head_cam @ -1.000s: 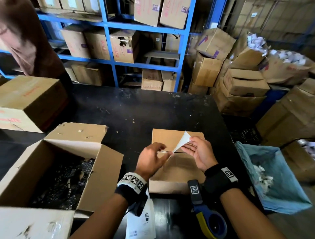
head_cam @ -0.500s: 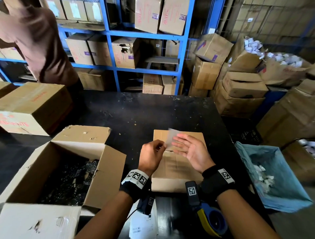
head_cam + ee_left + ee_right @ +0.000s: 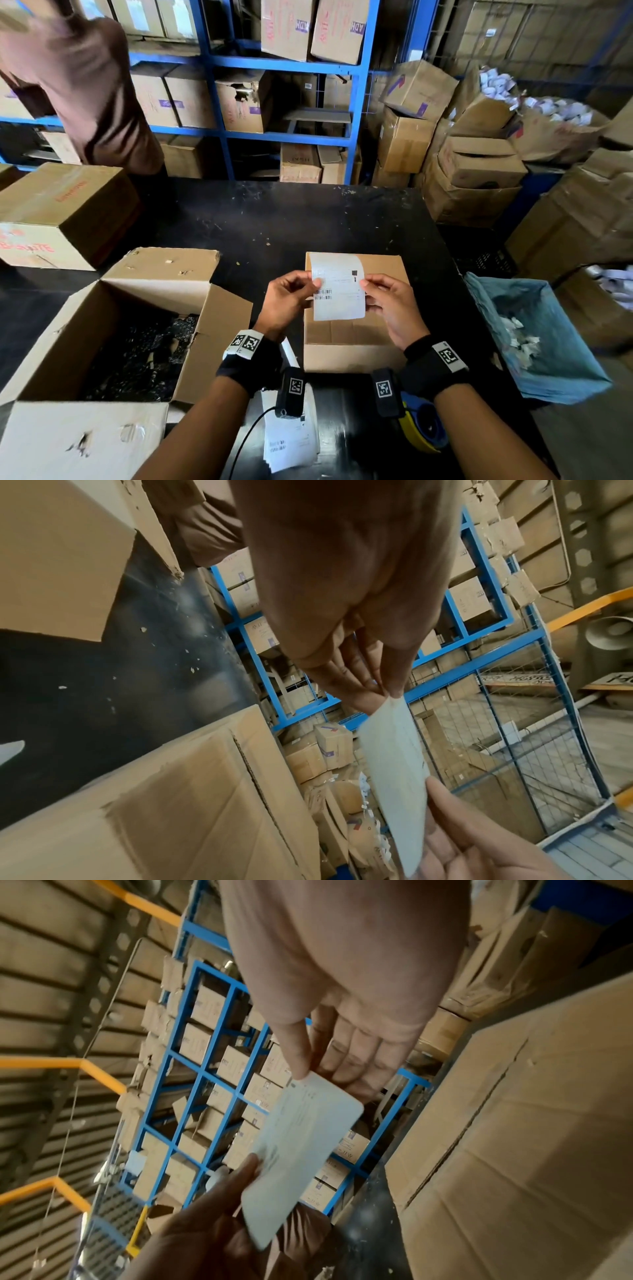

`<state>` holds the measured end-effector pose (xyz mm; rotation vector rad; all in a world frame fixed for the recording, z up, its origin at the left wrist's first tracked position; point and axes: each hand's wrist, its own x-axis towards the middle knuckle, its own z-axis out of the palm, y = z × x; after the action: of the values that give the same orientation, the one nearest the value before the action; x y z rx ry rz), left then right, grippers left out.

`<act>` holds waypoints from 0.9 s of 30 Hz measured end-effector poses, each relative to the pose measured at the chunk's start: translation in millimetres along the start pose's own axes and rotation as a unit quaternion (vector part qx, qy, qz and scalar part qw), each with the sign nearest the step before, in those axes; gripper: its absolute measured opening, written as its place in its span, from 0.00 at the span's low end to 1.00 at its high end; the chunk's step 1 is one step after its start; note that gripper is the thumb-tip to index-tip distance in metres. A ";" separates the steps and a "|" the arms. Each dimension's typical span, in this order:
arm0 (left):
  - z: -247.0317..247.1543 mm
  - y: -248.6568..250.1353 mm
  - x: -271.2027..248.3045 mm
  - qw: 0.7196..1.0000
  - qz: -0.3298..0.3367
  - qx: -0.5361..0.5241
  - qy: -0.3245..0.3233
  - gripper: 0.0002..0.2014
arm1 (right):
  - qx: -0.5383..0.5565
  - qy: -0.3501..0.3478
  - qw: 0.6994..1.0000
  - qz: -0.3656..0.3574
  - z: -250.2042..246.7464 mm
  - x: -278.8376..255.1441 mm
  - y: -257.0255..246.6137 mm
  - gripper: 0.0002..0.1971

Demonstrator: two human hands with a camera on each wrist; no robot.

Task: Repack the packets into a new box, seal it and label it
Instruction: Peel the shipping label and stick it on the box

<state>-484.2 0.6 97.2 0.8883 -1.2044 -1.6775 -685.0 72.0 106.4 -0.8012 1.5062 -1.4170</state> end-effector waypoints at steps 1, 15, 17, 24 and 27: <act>-1.3 -0.7 -0.8 1.000 -0.004 0.007 -0.001 0.11 | -0.013 0.006 1.000 -0.007 1.2 -2.0 -0.7 0.03; -11.0 -5.1 1.6 0.999 -0.048 0.020 0.006 0.18 | -0.087 0.071 0.993 -0.046 2.4 -13.1 2.8 0.03; -10.4 -6.2 1.7 0.998 -0.053 0.046 0.000 0.12 | -0.089 0.077 0.992 -0.040 -0.2 -15.8 5.0 0.03; 8.4 -15.0 6.2 0.996 -0.054 0.074 -0.003 0.08 | -0.076 0.096 0.992 -0.023 -21.5 -11.0 11.8 0.06; 21.8 -18.3 11.7 0.996 -0.053 0.070 0.014 0.07 | -0.064 0.081 0.995 -0.013 -34.3 -3.1 10.2 0.07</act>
<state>-512.4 0.2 85.1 1.0750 -1.2878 -1.6727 -713.9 90.2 95.1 -0.8029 1.7301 -1.4448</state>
